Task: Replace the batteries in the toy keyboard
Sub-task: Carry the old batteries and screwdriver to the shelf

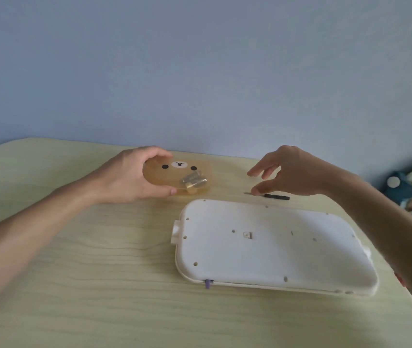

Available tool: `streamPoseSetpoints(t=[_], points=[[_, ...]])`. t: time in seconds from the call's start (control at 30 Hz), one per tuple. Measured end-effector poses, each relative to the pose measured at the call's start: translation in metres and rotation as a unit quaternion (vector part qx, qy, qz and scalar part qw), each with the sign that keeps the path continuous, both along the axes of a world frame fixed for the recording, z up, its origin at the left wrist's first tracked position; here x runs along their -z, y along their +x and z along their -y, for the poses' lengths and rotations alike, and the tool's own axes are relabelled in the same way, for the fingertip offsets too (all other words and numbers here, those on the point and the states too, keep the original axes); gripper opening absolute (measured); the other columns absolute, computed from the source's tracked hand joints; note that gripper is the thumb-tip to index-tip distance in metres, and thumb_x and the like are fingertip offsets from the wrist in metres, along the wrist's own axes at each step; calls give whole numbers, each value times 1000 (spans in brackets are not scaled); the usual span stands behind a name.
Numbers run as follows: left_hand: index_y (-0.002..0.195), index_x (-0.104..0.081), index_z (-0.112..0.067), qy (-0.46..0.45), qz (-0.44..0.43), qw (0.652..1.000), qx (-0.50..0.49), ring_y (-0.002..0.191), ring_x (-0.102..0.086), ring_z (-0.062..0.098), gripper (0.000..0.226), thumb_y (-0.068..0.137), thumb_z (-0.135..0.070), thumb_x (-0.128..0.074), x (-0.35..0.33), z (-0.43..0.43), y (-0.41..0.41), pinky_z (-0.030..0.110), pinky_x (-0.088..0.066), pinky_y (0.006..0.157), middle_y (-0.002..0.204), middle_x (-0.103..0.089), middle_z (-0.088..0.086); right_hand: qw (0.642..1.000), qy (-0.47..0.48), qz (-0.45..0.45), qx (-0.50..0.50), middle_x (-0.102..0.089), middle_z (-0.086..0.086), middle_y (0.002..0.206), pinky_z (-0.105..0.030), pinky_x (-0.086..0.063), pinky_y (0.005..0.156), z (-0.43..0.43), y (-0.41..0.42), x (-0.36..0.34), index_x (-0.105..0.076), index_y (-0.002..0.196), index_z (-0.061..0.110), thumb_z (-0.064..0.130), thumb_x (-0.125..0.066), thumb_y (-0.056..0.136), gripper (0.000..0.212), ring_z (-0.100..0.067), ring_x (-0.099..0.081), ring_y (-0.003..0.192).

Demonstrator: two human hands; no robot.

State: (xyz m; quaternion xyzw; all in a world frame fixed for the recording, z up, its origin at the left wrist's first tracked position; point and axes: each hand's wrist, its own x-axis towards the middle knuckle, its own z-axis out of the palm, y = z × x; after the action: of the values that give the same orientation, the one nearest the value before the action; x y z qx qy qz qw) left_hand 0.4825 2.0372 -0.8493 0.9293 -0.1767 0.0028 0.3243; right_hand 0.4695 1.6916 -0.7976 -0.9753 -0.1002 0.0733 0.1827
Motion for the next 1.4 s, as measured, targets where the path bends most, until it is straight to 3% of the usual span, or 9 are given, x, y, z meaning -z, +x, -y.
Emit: streamPoseSetpoints(t=[0.1, 0.3, 0.5, 0.7, 0.93, 1.03, 1.13, 1.23, 1.4], points=[[140, -57, -38, -1, 0, 1000, 2, 123, -57, 3, 79, 69, -54, -90, 0, 18, 4, 26, -44, 101, 134, -61, -23, 999, -15, -9, 27, -77, 13, 100, -35, -57, 98, 27, -2, 8, -81, 100, 41, 51, -92, 69, 35, -3, -71, 100], [140, -58, -37, -5, 6, 1000, -1, 122, -58, 6, 76, 72, -48, -91, 3, 32, 4, 27, -43, 102, 133, -62, -19, 999, 36, 10, 35, -80, 13, 85, -28, -58, 87, 42, -6, 23, -84, 79, 36, 37, -93, 72, 11, -2, -73, 89], [135, -61, -41, -17, -4, 1000, -2, 118, -57, -8, 78, 65, -55, -92, -7, 25, 0, 25, -44, 100, 130, -65, -23, 995, 93, 37, 23, -81, 15, 84, -20, -55, 79, 41, -10, 22, -84, 81, 31, 33, -86, 83, 3, 5, -73, 82], [127, -65, -46, -103, 4, 994, -18, 111, -69, 1, 76, 55, -58, -88, -77, 14, -15, 32, -50, 104, 120, -73, -22, 969, 222, 102, 28, -81, 12, 80, -11, -56, 69, 16, -18, -44, -82, 84, 25, 26, -83, 88, 5, 1, -75, 75], [125, -65, -42, -157, -7, 988, -10, 111, -72, 13, 74, 55, -45, -89, -302, 20, -29, 33, -53, 101, 121, -74, -12, 934, 330, 121, 67, -80, 6, 78, -19, -60, 69, -6, -40, -260, -80, 81, 22, 17, -83, 87, 8, -11, -76, 73], [125, -65, -40, -153, -7, 988, -3, 110, -72, 11, 73, 56, -44, -89, -435, 22, -33, 20, -54, 95, 120, -74, -13, 925, 350, 129, 80, -79, 2, 75, -25, -61, 69, -3, -56, -389, -80, 81, 20, 15, -84, 86, 8, -18, -75, 71], [124, -64, -41, -148, -5, 989, 0, 107, -73, 9, 74, 55, -44, -89, -571, 24, -40, 11, -52, 88, 118, -74, -16, 919, 359, 136, 88, -78, 3, 74, -23, -59, 69, 0, -73, -523, -80, 80, 20, 13, -83, 86, 10, -15, -73, 68], [125, -63, -40, -153, -1, 988, 15, 110, -71, 9, 74, 56, -44, -88, -698, 32, -54, 16, -53, 93, 121, -73, -17, 908, 377, 150, 105, -79, 3, 76, -20, -58, 68, 1, -92, -644, -80, 82, 21, 14, -82, 87, 9, -16, -72, 69], [135, -59, -37, -159, 9, 986, 54, 120, -67, 10, 79, 61, -41, -87, -831, 48, -83, 19, -51, 100, 130, -70, -15, 889, 402, 170, 141, -78, 6, 77, -15, -55, 65, -5, -127, -769, -80, 83, 23, 15, -80, 89, 9, -12, -72, 68]])
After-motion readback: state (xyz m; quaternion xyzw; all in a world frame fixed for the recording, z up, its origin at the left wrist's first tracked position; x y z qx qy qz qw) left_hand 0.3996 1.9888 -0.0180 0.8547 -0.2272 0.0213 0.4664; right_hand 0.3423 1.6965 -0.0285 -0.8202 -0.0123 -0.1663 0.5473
